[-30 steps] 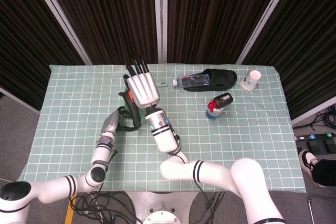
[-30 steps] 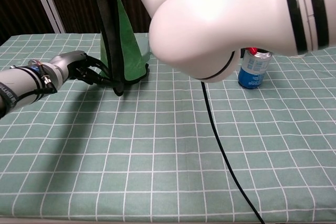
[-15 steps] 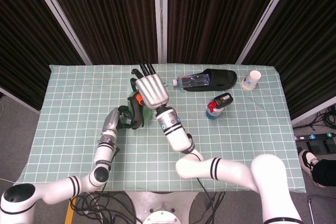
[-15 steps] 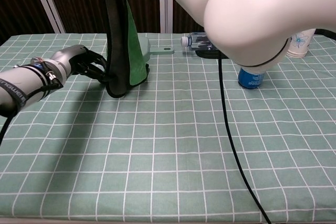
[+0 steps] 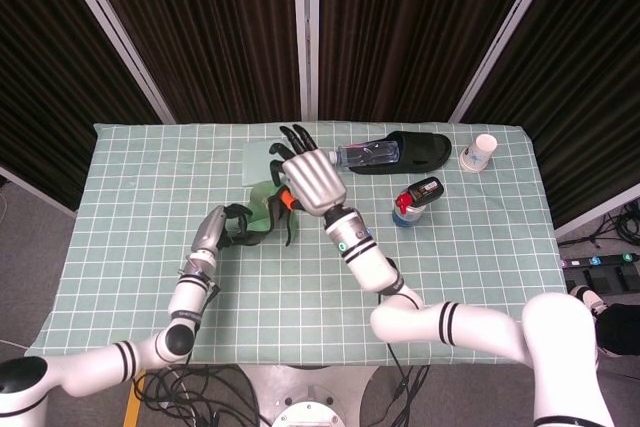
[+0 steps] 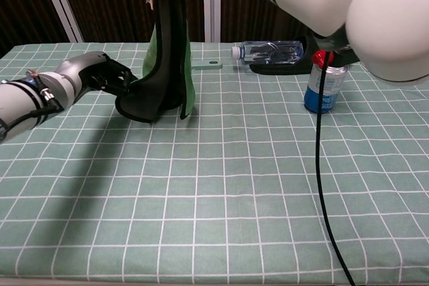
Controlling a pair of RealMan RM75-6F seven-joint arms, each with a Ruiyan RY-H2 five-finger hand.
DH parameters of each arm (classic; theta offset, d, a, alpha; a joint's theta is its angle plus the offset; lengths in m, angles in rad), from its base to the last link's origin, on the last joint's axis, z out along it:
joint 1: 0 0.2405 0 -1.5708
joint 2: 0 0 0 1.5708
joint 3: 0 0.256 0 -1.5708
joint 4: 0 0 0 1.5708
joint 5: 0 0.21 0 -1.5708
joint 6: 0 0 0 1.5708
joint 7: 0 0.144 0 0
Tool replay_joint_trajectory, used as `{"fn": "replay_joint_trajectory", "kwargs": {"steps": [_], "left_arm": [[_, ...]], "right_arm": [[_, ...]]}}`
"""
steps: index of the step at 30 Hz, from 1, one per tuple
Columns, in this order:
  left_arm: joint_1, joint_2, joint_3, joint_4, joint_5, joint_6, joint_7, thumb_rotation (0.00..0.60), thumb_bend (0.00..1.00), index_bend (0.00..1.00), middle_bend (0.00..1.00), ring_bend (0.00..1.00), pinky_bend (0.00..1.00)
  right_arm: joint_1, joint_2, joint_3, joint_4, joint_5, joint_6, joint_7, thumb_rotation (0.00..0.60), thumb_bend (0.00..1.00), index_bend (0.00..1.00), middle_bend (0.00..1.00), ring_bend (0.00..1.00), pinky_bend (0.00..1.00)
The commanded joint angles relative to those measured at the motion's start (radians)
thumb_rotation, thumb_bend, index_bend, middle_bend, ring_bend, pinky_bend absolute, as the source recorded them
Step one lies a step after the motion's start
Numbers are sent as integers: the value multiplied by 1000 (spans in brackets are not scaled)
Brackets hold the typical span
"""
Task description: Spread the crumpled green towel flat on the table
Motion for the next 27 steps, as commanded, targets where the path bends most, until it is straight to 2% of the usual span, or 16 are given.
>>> {"fn": "replay_joint_trajectory", "kwargs": {"steps": [1, 8, 13, 19, 27], "left_arm": [[31, 58, 23, -43, 71, -1, -26, 600, 466, 800, 443, 300, 241], [74, 197, 42, -137, 202, 15, -60, 600, 467, 800, 443, 300, 241], [62, 240, 34, -127, 249, 26, -55, 600, 467, 800, 443, 300, 240], [-5, 180, -16, 44, 228, 52, -26, 600, 467, 800, 443, 300, 240], [-93, 85, -121, 276, 235, 120, -116, 600, 467, 800, 443, 300, 240]], "right_arm": [[-29, 28, -17, -28, -21, 9, 31, 600, 393, 781, 252, 30, 0], [-82, 90, -23, -95, -31, 28, 90, 600, 392, 780, 254, 35, 0], [-84, 96, -7, -79, -5, 20, 112, 600, 393, 781, 253, 37, 0], [-54, 57, 26, 30, 7, -14, 189, 600, 394, 781, 257, 41, 0], [-11, 8, 74, 182, -70, -25, 376, 600, 395, 780, 279, 53, 0]]}}
